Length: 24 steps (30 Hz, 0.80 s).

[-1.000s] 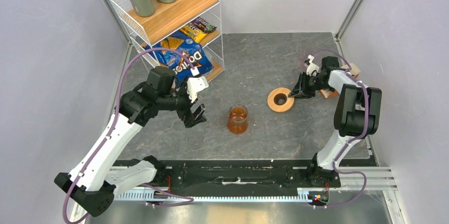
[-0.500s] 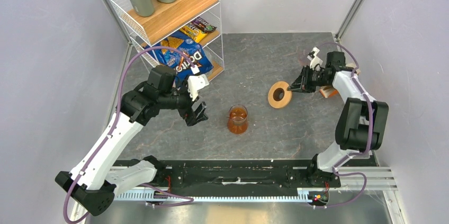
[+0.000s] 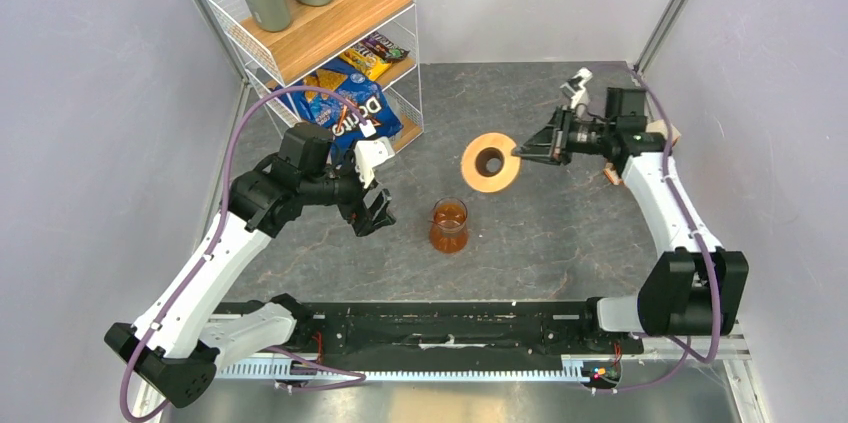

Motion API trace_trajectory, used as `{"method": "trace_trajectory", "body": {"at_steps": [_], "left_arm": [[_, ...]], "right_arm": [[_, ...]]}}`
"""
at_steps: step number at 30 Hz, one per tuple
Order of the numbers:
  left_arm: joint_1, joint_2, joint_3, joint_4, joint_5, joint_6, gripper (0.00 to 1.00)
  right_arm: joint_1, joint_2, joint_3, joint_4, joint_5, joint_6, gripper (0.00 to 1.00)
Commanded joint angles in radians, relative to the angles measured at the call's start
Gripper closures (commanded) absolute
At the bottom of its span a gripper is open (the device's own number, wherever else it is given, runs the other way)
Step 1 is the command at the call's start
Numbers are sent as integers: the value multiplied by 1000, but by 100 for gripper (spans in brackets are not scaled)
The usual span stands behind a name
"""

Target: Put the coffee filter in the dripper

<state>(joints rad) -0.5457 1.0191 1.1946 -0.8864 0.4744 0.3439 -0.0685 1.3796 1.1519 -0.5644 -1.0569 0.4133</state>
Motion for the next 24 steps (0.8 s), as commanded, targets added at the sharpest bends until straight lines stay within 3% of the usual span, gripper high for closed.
{"method": "trace_trajectory", "body": {"at_steps": [1, 3, 14, 24], "left_arm": [[-6, -13, -6, 37, 31, -51, 7], [-5, -18, -9, 34, 35, -53, 7], [-6, -16, -9, 0, 66, -55, 7], [-6, -8, 3, -23, 53, -28, 7]], "right_arm": [[148, -62, -72, 313, -112, 326, 100], [197, -65, -118, 401, -119, 376, 100], [339, 23, -179, 505, -175, 380, 100], [352, 102, -188, 382, -189, 217, 98]]}}
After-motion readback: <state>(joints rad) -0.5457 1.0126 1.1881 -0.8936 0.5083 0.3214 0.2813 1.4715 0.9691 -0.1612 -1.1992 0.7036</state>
